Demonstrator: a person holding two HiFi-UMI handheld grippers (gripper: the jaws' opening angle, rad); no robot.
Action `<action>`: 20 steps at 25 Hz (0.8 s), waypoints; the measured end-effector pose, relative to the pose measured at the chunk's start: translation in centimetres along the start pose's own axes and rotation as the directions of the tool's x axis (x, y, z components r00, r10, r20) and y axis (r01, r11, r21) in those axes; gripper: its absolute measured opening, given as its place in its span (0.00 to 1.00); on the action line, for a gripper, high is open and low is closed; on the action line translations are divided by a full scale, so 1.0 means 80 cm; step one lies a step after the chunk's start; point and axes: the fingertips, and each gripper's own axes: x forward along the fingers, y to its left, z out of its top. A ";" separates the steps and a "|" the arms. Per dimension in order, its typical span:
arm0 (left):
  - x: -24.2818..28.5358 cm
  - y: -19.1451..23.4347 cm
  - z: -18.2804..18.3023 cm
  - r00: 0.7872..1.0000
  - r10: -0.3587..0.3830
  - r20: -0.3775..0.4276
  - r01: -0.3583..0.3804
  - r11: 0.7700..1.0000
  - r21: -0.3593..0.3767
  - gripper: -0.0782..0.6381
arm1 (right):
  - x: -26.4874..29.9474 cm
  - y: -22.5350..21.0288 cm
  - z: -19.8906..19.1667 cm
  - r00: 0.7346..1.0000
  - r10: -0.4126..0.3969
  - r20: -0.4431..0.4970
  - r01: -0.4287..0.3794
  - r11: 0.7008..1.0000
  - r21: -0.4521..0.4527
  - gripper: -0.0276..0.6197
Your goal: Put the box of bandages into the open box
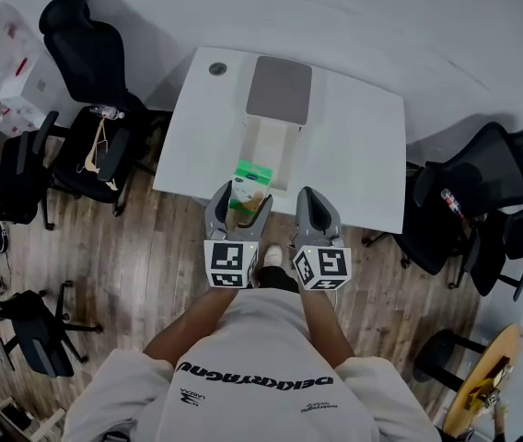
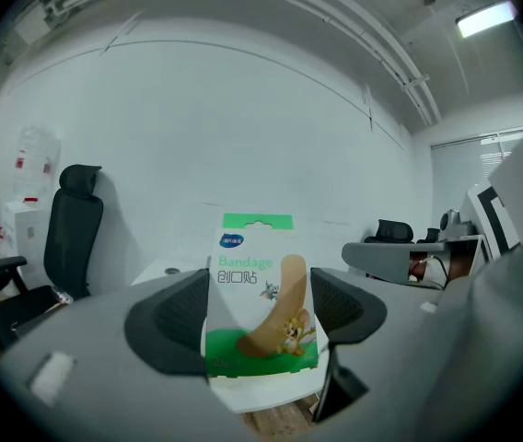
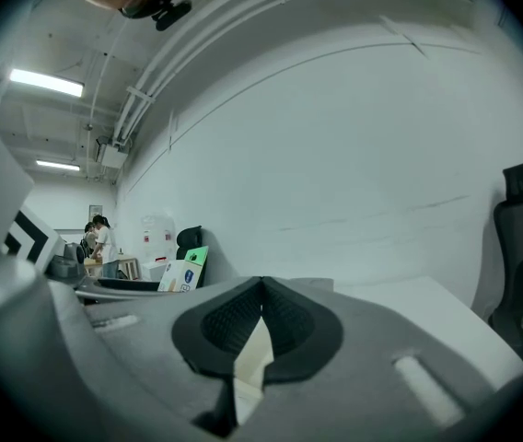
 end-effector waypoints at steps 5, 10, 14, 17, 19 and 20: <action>0.023 0.000 -0.007 1.000 0.002 -0.015 -0.002 1.000 0.006 0.61 | 0.018 -0.014 -0.006 1.000 0.001 -0.012 -0.001 1.000 -0.002 0.04; 0.055 0.005 -0.009 0.999 0.016 -0.041 -0.016 1.000 0.010 0.61 | 0.040 -0.035 -0.007 1.000 0.004 -0.014 -0.004 1.000 0.013 0.04; 0.076 0.008 -0.005 0.998 0.028 -0.047 -0.028 1.000 0.010 0.61 | 0.058 -0.044 -0.009 1.000 0.017 -0.020 -0.017 1.000 0.016 0.04; 0.094 0.008 -0.010 0.997 0.037 -0.066 -0.036 0.999 0.014 0.61 | 0.070 -0.056 -0.015 0.999 0.021 -0.031 -0.020 0.999 0.025 0.04; 0.106 0.008 -0.016 0.995 0.045 -0.084 -0.044 0.999 0.014 0.61 | 0.076 -0.065 -0.020 0.999 0.022 -0.040 -0.021 0.999 0.032 0.04; 0.113 0.009 -0.018 0.994 0.049 -0.094 -0.048 0.999 0.012 0.61 | 0.079 -0.069 -0.022 0.999 0.022 -0.045 -0.021 0.999 0.033 0.04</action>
